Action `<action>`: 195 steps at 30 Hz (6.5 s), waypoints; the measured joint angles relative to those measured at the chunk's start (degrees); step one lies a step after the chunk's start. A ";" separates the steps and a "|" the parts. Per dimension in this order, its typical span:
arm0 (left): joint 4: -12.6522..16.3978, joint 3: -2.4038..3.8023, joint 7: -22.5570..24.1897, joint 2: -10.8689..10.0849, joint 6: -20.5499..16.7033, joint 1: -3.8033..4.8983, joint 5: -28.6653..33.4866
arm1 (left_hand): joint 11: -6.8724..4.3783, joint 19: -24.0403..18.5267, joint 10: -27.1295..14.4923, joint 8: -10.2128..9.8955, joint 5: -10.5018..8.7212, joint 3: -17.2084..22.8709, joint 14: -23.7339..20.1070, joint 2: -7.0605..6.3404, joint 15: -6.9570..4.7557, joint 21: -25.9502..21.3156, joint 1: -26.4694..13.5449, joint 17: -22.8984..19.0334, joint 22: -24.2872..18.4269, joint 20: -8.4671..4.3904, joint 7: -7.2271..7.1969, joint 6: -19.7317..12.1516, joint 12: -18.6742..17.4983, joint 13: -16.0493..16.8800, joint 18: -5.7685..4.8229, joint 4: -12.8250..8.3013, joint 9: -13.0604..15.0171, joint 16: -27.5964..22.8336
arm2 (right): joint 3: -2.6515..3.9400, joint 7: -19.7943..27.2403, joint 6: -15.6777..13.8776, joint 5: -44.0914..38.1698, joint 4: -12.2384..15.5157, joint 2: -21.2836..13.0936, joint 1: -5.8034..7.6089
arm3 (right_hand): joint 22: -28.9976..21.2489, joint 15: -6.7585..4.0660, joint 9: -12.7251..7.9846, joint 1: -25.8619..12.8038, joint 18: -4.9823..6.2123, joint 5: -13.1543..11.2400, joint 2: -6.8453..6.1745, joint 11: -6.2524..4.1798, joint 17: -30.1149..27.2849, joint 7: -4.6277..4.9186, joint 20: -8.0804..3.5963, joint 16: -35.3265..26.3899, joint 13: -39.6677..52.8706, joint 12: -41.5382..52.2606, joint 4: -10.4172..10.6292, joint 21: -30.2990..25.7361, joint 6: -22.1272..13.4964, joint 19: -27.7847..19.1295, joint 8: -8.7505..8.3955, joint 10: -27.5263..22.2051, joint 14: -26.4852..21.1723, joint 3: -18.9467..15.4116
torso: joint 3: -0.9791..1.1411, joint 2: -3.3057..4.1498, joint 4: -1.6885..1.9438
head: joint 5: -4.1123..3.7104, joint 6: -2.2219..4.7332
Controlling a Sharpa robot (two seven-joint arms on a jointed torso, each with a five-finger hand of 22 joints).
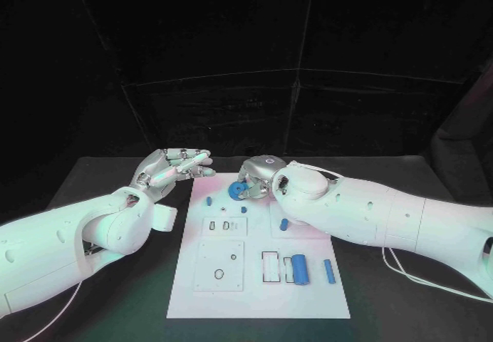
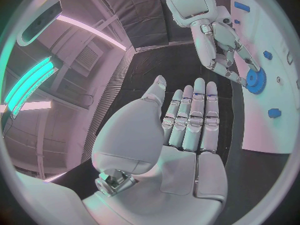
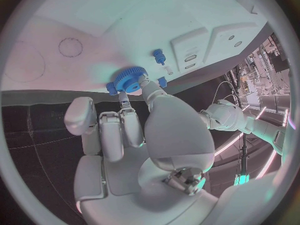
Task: Assemble the parts on the task board
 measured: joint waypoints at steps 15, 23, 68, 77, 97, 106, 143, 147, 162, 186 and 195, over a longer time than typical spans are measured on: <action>-0.09 0.00 -0.26 -0.02 -0.04 0.00 0.00 | 0.00 0.00 0.00 -0.23 0.00 0.00 0.00 0.00 0.00 0.00 0.00 0.00 -0.06 0.00 0.00 0.00 0.00 0.00 0.00 0.00 0.00 0.00 | 0.04 -0.55 1.46 -0.14 -0.02 -0.06 0.06 | -0.30 0.20 0.10 -10.08 0.00 8.05 -1.08 0.41 -0.01 0.28 0.20 0.00 0.00 -0.22 13.38 0.00 -0.82 0.21 0.00 0.00 0.21 -6.90 | -0.02 -0.01 0.01 | -0.08 0.08; -0.09 0.00 -0.37 0.01 -0.07 0.00 0.00 | 0.00 0.00 0.00 -0.23 0.00 0.00 0.00 0.00 0.00 0.00 0.00 0.05 -0.05 0.00 0.00 0.00 0.00 0.00 0.00 0.00 0.00 -0.23 | 0.06 -1.03 3.76 0.58 -0.28 0.02 0.03 | -0.34 0.72 -0.11 -9.77 -0.01 6.41 -0.54 0.81 -0.01 0.74 0.53 0.00 0.00 -0.22 15.46 -0.21 -3.35 0.11 0.03 0.01 0.10 -10.43 | -0.02 -0.01 0.02 | -0.19 -0.01; -1.74 -0.06 -0.47 0.40 0.03 0.00 -0.01 | 0.00 0.21 0.00 -0.44 0.00 0.17 0.21 0.53 0.21 -0.22 0.53 0.22 -0.09 0.21 0.00 0.00 -0.46 0.00 0.00 -0.80 0.00 -0.46 | -0.05 18.86 -2.66 29.24 6.59 -27.12 -0.08 | -3.24 0.72 0.11 10.60 0.00 5.97 1.22 0.49 0.01 -0.09 0.38 -0.72 0.14 -3.89 2.17 -1.35 -0.10 -1.26 0.01 -0.32 0.10 -13.45 | 0.27 -0.42 -1.59 | -1.24 1.01; -2.26 -0.12 -0.66 0.52 0.14 -0.02 -0.01 | 0.00 0.21 0.00 -0.44 0.00 0.17 0.21 0.53 0.21 -0.22 0.53 0.22 -0.09 0.21 0.00 0.00 -0.46 0.00 0.00 -0.80 0.00 -0.46 | -0.05 20.54 -2.00 29.45 4.81 -25.90 -0.98 | -3.23 0.72 0.26 11.52 -0.01 6.97 2.13 0.28 0.01 -0.27 0.38 -0.72 0.23 -3.76 0.71 -1.56 0.81 -1.25 0.62 -0.53 0.10 -12.77 | 0.10 -0.45 -1.53 | -1.31 0.58; -2.62 -0.18 -1.07 0.69 0.18 -0.02 -0.01 | 0.00 0.21 0.00 -0.44 0.00 0.17 0.21 0.53 0.21 -0.22 0.53 0.26 -0.08 0.21 0.00 0.00 -0.46 0.00 0.00 -0.80 0.00 -0.45 | -0.05 21.55 -0.21 29.41 1.56 -23.24 -1.80 | -3.22 0.29 0.31 12.40 0.00 6.97 3.02 0.29 0.00 -0.38 0.38 -0.72 0.24 -3.66 -0.30 -1.56 1.68 -1.25 0.66 -0.52 0.10 -12.08 | 0.05 -0.49 -1.48 | -1.51 0.15; -2.74 -0.28 -1.21 0.79 0.20 -0.02 -0.01 | 0.00 0.21 0.00 -0.44 0.00 0.33 0.21 0.78 0.21 -0.22 0.78 0.25 -0.08 0.21 0.00 0.00 -0.46 0.00 0.00 -0.96 0.00 -0.45 | -0.04 21.22 0.72 29.40 0.47 -22.36 -2.06 | -3.22 0.30 0.30 11.93 -0.01 6.76 3.49 0.29 -0.01 -0.61 0.38 -0.72 0.24 -3.64 -0.62 -1.56 2.27 -1.25 0.87 -0.52 0.10 -11.76 | 0.06 -0.52 -1.46 | -1.48 0.08; -2.80 -0.39 -1.52 0.85 0.26 -0.03 -0.02 | 0.00 0.21 0.00 -0.44 0.00 0.32 0.21 0.80 0.21 -0.22 0.80 0.28 -0.12 0.21 0.00 0.00 -0.46 0.00 0.00 -0.95 0.00 -0.69 | -0.03 20.25 1.55 29.25 -0.90 -21.38 -2.86 | -2.07 -0.13 0.17 11.10 0.00 4.99 5.24 -0.45 0.03 -1.07 -0.13 -0.72 2.17 -2.82 -1.79 -1.56 4.87 -0.73 1.17 -0.20 0.11 -9.62 | 0.02 -0.56 -1.52 | -1.89 -0.36; -2.81 -0.39 -1.54 0.85 0.27 -0.03 -0.02 | 0.00 0.21 0.00 -0.44 0.00 0.32 0.21 0.80 0.21 -0.22 0.80 0.28 -0.11 0.21 0.00 0.00 -0.46 0.00 0.00 -0.95 0.00 -0.69 | -0.04 20.15 1.54 29.24 -0.90 -21.35 -2.89 | -2.07 -0.13 0.17 11.03 0.00 4.98 5.30 -0.45 0.03 -1.07 -0.13 -0.72 2.20 -2.74 -1.62 -1.56 4.87 -0.74 1.16 -0.20 0.11 -9.45 | 0.02 -0.57 -1.52 | -1.90 -0.40; -2.81 -0.40 -1.65 0.85 0.30 -0.03 -0.02 | 0.00 0.21 0.00 -0.44 0.00 0.16 0.21 0.80 0.21 -0.22 0.80 0.34 -0.11 0.21 0.00 0.00 -0.46 0.00 0.00 -1.11 0.00 -0.68 | -0.05 20.05 1.48 29.20 -0.95 -21.17 -2.92 | -1.48 -0.76 0.16 9.99 0.00 3.87 6.52 -1.07 0.02 -1.89 -0.63 -0.50 2.24 -2.43 -2.49 -1.09 7.82 -0.23 1.55 0.01 0.10 -5.86 | 0.02 -0.57 -1.49 | -1.80 -0.43; -2.57 -0.41 -1.79 0.65 0.30 -0.03 -0.02 | 0.00 0.21 0.00 -0.68 0.00 0.32 0.21 0.80 0.21 -0.44 0.80 0.33 -0.14 0.21 0.00 0.00 -0.68 0.00 0.00 -1.26 0.00 -0.68 | 0.00 18.87 -4.15 30.62 6.71 -22.63 -2.25 | -0.50 -1.79 0.16 6.67 -0.01 2.82 7.95 -2.29 0.00 -1.78 -1.58 -0.22 2.54 -2.00 -4.06 -0.62 8.71 0.29 2.15 0.21 0.12 -1.30 | -0.21 -0.91 -1.52 | -1.52 -0.35; -2.81 -0.42 -1.82 1.01 0.30 -0.03 -0.02 | 0.00 0.21 0.00 -0.67 0.00 0.32 0.21 0.80 0.20 -0.44 0.80 0.37 -0.16 0.21 0.00 0.00 -0.68 0.00 0.00 -1.26 0.00 -0.68 | 0.06 13.60 -6.53 28.55 11.97 -18.17 -1.10 | -0.50 -1.79 0.17 5.94 -0.01 3.09 7.61 -2.40 0.00 -1.78 -1.57 -0.22 1.80 -2.00 -4.75 -0.62 8.71 0.29 2.15 0.33 0.12 -0.59 | -0.57 -1.52 -1.52 | -1.04 -0.96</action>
